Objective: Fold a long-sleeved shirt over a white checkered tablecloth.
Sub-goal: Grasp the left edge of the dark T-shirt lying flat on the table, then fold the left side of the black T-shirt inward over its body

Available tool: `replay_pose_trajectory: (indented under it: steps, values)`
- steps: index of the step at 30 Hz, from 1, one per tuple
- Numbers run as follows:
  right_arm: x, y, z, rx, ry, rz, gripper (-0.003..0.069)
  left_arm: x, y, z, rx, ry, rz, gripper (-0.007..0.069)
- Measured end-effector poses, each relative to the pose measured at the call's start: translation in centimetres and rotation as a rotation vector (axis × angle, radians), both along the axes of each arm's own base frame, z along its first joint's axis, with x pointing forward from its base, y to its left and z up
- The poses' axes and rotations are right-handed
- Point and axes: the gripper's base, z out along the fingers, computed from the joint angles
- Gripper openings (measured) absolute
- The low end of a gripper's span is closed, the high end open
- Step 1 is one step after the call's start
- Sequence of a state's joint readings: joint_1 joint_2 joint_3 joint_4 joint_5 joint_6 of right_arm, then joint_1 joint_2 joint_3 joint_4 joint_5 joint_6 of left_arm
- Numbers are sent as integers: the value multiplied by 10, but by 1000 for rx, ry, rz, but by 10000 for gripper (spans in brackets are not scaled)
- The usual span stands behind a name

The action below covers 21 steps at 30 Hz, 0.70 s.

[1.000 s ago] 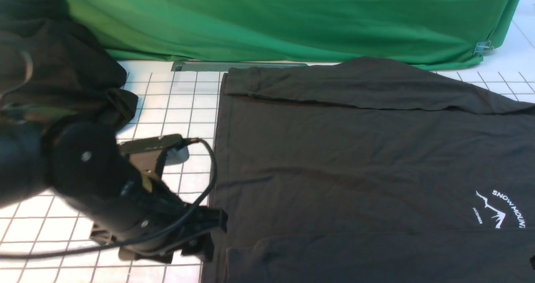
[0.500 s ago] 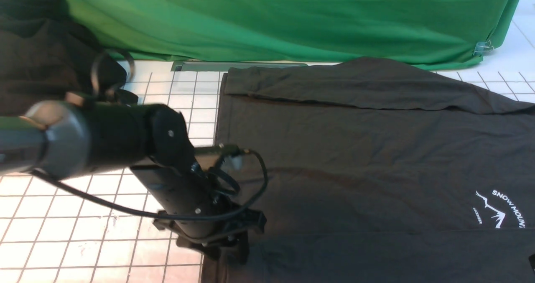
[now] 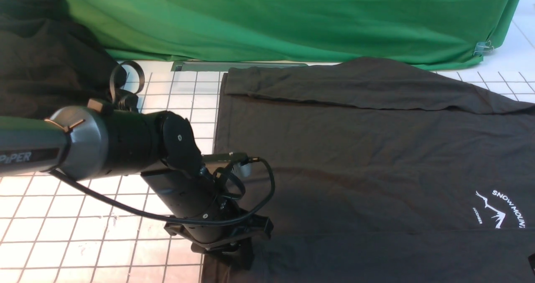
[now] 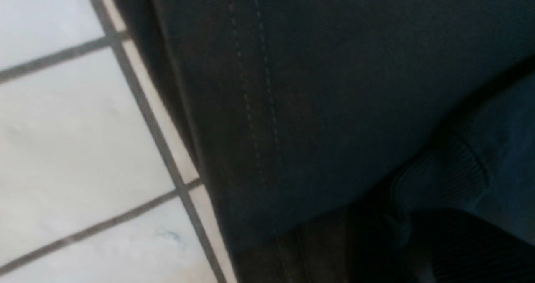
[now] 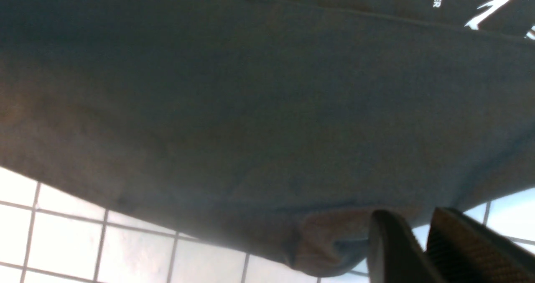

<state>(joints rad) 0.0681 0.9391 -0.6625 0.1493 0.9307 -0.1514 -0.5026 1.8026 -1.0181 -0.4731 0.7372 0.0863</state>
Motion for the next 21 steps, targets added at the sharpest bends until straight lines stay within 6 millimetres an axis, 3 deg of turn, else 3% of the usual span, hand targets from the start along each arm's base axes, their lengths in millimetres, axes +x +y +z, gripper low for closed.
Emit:
replay_pose_trajectory:
  steps: [2, 7, 10, 13, 14, 16, 18, 21]
  values:
    - [0, 0, 0, 0, 0, 0, 138, 0, 0, 0, 6, -3, -5, 48]
    - [0, 0, 0, 0, 1, 0, 145, 1, 1, 10, 3, -19, -11, 17]
    - [0, 0, 0, 0, 1, 0, 147, 7, 0, 37, -25, -72, 33, 17]
    - [0, 0, 0, 0, 1, 0, 149, 20, 3, 77, -83, -136, 98, 17]
    - [0, 0, 0, 0, 1, 0, 152, 33, 5, 102, -122, -187, 123, 17]
    - [0, 0, 0, 1, 1, -1, 155, 51, 12, 127, -152, -225, 157, 17]
    - [0, 0, 0, 1, 1, -1, 159, 66, 16, 142, -169, -254, 171, 17]
    - [0, 0, 0, 1, 1, -1, 163, 88, 19, 148, -175, -267, 186, 17]
